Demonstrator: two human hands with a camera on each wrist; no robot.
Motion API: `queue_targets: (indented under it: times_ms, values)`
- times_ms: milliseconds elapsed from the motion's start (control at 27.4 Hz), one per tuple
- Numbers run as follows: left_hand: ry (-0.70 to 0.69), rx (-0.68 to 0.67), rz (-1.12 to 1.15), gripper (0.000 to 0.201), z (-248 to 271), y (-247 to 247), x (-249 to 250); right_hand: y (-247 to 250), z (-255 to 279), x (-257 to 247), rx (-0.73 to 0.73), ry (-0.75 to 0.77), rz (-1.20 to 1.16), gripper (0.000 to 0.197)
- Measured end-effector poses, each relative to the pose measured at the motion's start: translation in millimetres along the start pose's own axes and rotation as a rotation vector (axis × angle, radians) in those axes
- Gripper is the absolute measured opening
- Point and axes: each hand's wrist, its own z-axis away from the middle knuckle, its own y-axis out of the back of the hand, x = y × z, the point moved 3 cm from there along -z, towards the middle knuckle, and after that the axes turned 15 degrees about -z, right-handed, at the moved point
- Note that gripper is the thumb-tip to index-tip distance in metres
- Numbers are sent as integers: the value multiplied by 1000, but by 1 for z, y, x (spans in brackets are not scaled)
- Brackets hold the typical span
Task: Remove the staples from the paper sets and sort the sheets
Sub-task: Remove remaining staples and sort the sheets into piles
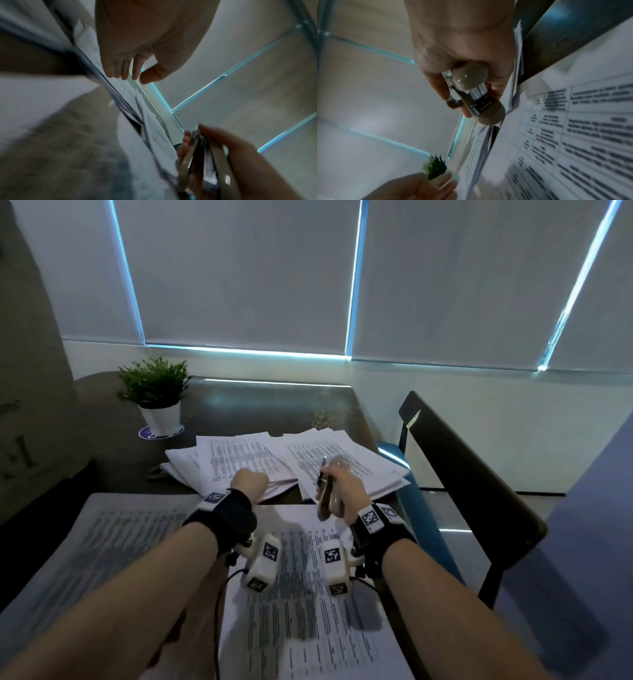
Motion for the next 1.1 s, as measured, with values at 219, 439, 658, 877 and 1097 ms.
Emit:
queue_targets:
  times_ms: [219,439,658,877,1097]
  values:
    - [50,-298,-517,78,45,-2,-83,-70,38,38,-343,134,996,26]
    - [28,-214,-777,114,48,-17,-90,-92,44,53,-486,189,1326,25]
    - [23,-263,-741,115,45,-19,-91,-84,48,54,-552,261,1344,24]
    - [-13,-263,-676,113,53,-17,-88,-80,53,51,-593,383,1299,33]
    - [-74,-203,-599,100,59,-15,-86,-84,52,53,-627,410,1306,36]
